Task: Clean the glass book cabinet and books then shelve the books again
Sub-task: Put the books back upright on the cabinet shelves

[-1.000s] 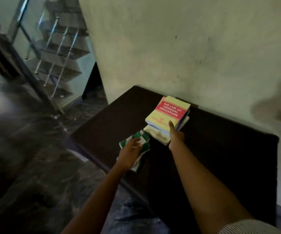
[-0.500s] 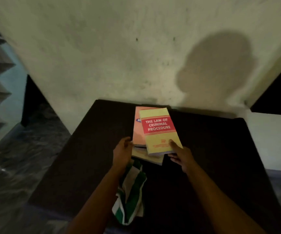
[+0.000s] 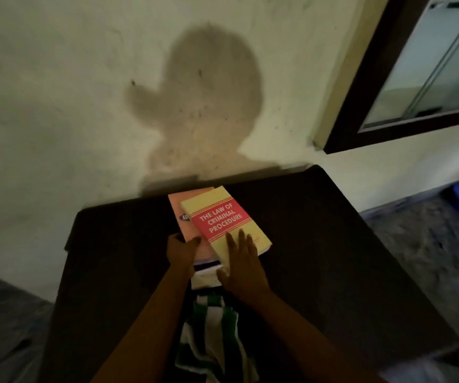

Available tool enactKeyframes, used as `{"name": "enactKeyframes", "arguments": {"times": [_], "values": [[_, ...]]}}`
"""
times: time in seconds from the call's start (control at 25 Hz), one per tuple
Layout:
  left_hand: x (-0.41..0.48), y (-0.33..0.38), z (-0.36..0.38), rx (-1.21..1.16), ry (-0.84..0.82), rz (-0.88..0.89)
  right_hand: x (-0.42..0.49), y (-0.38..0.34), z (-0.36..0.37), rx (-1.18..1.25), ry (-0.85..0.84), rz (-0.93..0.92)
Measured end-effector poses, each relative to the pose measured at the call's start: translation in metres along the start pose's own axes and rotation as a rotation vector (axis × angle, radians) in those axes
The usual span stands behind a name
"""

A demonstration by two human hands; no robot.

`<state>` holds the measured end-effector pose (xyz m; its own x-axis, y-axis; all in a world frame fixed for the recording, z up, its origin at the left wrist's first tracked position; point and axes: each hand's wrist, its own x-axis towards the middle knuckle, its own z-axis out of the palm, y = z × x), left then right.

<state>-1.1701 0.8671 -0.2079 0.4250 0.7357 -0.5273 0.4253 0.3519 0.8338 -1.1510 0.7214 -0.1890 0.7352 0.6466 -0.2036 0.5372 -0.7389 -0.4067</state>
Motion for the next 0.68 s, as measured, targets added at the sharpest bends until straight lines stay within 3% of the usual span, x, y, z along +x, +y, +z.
{"name": "enactKeyframes", "arguments": {"times": [0.12, 0.2, 0.36, 0.68], "values": [[-0.013, 0.02, 0.005, 0.086, -0.053, 0.111, 0.026, -0.005, -0.006, -0.123, -0.067, 0.133], [-0.012, 0.03, 0.003, 0.153, -0.107, 0.205, 0.031, 0.002, -0.024, -0.033, -0.067, 0.163], [-0.008, 0.058, -0.005, 0.252, -0.248, 0.343, 0.02, 0.019, -0.072, 0.244, 0.124, 0.249], [-0.058, 0.065, -0.018, 0.591, -0.471, 0.58, -0.067, 0.047, -0.099, 0.243, 0.265, 0.376]]}}
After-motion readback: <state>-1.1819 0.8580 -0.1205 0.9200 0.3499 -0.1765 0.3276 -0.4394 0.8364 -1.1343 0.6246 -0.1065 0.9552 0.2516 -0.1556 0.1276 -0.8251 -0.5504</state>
